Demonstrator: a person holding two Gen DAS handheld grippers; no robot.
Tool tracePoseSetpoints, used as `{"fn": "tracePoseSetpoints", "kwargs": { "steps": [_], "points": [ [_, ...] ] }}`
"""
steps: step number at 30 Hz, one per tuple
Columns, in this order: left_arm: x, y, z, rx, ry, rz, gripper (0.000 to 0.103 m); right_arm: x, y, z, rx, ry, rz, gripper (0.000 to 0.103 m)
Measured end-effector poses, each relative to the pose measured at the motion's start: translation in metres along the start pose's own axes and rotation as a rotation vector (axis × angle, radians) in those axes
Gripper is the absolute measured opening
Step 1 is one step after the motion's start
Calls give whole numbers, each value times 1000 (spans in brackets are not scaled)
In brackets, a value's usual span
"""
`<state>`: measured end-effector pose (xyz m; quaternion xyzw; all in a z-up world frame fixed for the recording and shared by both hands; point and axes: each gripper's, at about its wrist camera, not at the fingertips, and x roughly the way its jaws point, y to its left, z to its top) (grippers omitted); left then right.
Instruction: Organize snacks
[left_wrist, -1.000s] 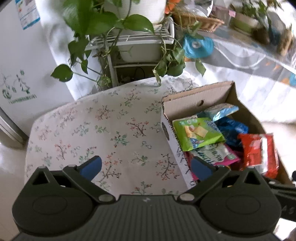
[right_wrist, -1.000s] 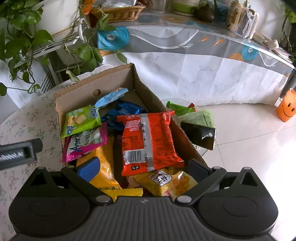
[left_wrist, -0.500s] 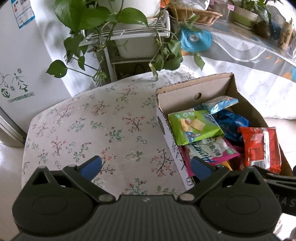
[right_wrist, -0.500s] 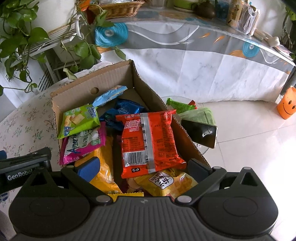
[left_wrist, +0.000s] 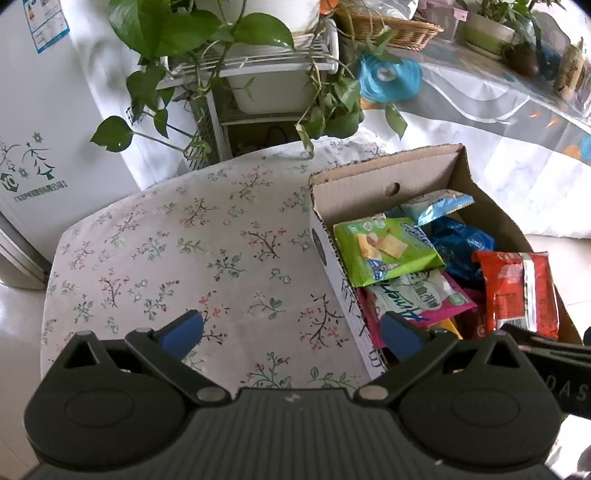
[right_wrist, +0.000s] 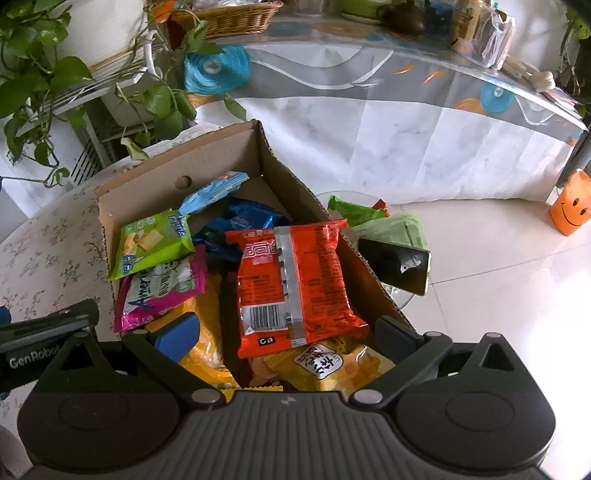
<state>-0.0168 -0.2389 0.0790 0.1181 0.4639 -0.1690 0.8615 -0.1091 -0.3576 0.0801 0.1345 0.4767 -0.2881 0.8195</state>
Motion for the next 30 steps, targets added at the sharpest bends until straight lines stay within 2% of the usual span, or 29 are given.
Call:
{"fn": "tracePoseSetpoints", "kwargs": {
  "steps": [16, 30],
  "points": [
    [1, 1, 0, 9, 4, 25, 101, 2, 4, 1, -7, -3, -19, 103],
    [0, 6, -2, 21, -16, 13, 99, 2, 9, 0, -18, -9, -6, 103]
  ]
}}
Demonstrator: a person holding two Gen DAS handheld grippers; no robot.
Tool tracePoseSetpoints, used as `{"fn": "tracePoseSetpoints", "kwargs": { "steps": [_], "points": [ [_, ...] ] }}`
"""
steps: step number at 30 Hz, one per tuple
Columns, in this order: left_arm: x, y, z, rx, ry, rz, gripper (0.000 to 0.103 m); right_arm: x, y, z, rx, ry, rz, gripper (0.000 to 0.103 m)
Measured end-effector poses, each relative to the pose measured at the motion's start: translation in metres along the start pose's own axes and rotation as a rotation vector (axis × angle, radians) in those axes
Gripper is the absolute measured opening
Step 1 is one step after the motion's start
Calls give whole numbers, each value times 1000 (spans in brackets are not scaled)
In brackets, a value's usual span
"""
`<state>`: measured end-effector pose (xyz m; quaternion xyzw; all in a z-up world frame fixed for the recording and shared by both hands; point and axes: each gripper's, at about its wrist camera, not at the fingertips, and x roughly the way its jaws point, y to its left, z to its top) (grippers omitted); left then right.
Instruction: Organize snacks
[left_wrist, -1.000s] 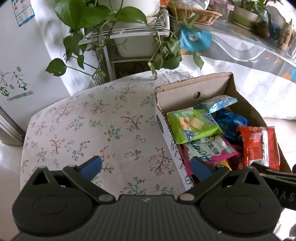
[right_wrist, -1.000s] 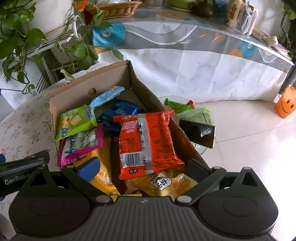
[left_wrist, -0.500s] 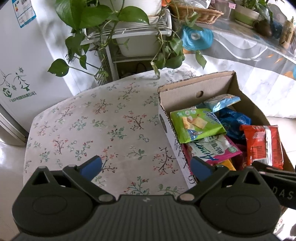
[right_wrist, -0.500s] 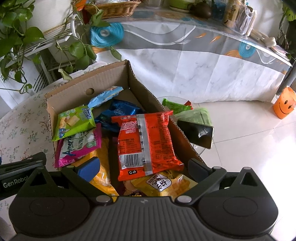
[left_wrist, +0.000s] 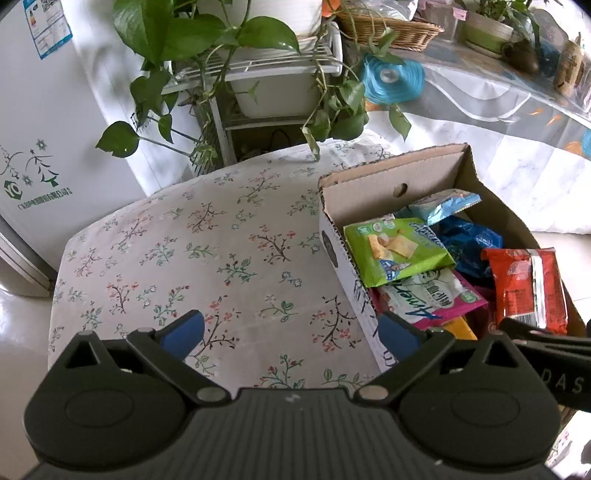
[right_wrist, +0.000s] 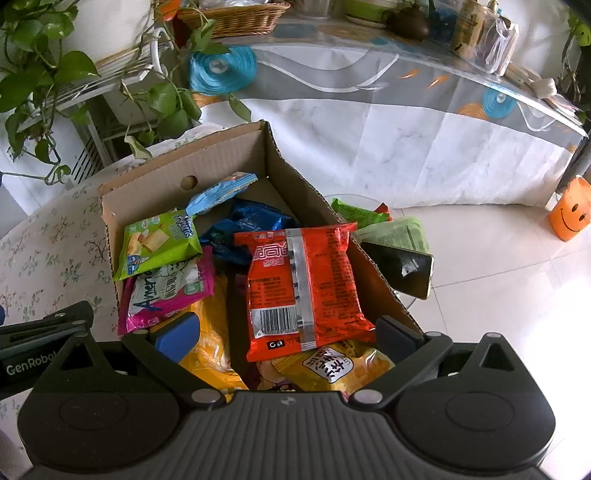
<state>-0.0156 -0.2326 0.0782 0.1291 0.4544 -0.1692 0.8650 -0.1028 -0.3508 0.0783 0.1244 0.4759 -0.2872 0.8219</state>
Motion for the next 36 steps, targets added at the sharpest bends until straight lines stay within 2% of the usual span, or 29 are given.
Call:
{"fn": "tracePoseSetpoints", "kwargs": {
  "steps": [22, 36],
  "points": [
    [-27, 46, -14, -11, -40, 0, 98, -23, 30, -13, -25, -70, 88, 103],
    [-42, 93, -45, -68, -23, 27, 99, -31, 64, -34, -98, -56, 174, 103]
  ]
}}
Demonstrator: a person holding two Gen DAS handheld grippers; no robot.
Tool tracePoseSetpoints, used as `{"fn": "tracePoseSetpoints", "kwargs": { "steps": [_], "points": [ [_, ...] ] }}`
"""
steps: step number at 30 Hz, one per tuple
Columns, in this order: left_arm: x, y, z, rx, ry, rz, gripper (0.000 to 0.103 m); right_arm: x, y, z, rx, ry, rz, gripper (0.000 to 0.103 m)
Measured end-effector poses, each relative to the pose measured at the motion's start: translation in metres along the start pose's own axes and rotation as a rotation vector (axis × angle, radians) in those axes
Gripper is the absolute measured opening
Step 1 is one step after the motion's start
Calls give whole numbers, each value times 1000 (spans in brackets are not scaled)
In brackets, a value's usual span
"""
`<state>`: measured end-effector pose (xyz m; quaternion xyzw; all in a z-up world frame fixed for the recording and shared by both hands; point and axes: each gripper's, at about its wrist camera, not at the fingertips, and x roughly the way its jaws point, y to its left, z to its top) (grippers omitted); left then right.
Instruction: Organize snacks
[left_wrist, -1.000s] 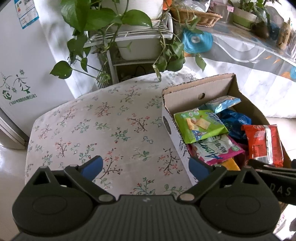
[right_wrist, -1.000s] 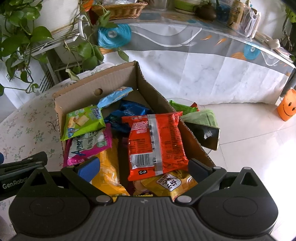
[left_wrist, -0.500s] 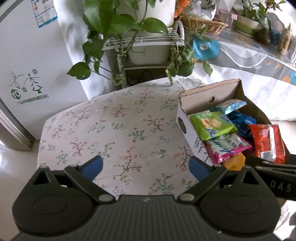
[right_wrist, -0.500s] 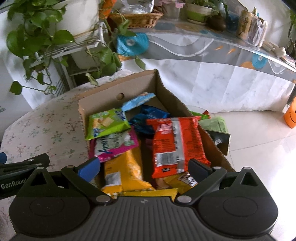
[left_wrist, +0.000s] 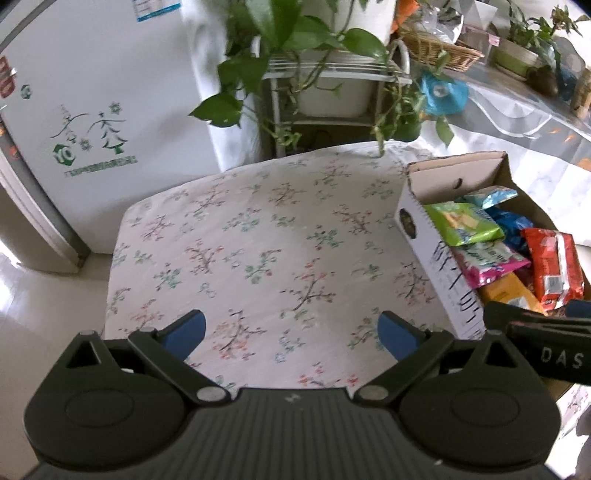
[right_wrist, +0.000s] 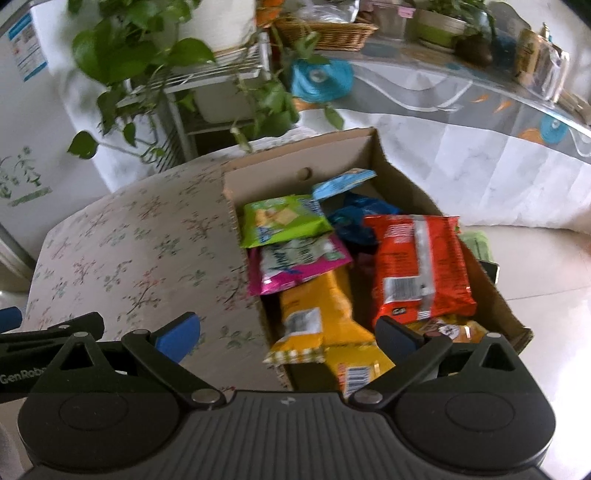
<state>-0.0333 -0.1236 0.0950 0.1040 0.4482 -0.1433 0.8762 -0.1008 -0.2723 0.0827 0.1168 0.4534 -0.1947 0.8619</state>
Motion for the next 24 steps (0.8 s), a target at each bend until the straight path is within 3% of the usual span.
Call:
{"fn": "tracePoseSetpoints", "kwargs": {
  "steps": [13, 19, 24],
  "points": [
    [-13, 58, -22, -30, -17, 37, 100, 13, 51, -17, -138, 36, 33, 103],
    [-11, 85, -39, -65, 10, 43, 100, 38, 85, -34, -173, 118, 54, 103],
    [-9, 99, -54, -70, 32, 39, 100, 56, 113, -48, -234, 129, 45, 103]
  ]
}}
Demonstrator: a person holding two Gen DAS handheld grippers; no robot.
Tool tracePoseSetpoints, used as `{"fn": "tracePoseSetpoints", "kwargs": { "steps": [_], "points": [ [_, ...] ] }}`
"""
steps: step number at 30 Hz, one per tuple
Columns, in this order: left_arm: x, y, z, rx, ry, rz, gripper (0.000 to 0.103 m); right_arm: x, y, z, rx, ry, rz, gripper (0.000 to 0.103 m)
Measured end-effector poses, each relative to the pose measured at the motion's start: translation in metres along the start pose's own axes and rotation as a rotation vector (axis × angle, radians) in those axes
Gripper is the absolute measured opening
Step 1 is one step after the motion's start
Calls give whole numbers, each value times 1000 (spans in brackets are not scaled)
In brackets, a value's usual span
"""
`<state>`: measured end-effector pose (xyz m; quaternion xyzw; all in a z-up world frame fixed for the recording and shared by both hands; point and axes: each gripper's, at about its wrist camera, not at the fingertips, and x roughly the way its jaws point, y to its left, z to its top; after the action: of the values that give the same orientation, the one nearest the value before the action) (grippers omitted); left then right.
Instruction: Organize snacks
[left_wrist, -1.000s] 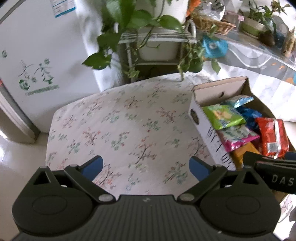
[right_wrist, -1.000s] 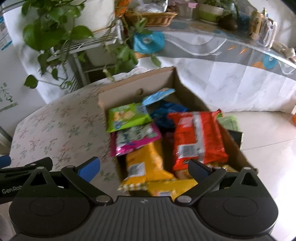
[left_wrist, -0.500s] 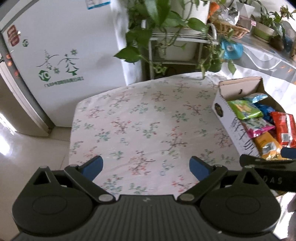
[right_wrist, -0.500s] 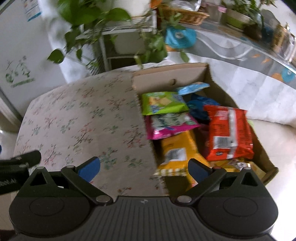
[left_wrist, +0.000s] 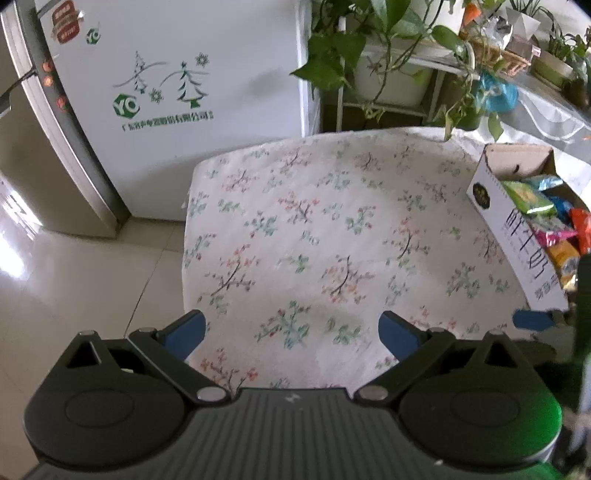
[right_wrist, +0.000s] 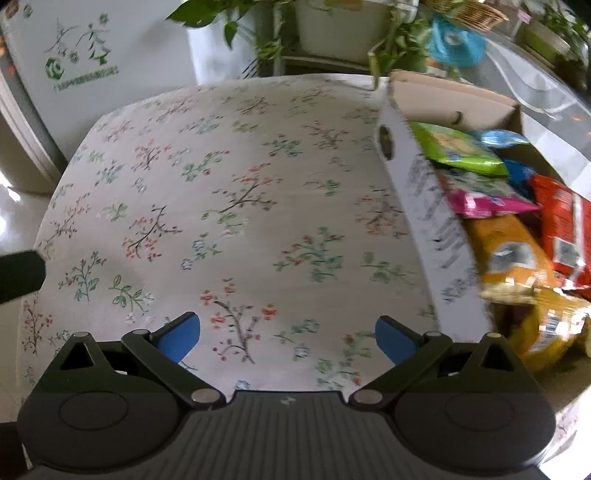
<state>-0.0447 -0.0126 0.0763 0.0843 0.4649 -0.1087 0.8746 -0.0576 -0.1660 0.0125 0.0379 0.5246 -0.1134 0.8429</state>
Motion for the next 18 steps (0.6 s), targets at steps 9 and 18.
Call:
{"fn": "tracePoseSetpoints", "kwargs": {
  "steps": [9, 18],
  "points": [
    [7, 14, -18, -5, 39, -25, 100, 28, 21, 1, 7, -54, -11, 103],
    [10, 22, -25, -28, 56, -49, 100, 40, 25, 6, 12, -202, 7, 103]
  ]
}}
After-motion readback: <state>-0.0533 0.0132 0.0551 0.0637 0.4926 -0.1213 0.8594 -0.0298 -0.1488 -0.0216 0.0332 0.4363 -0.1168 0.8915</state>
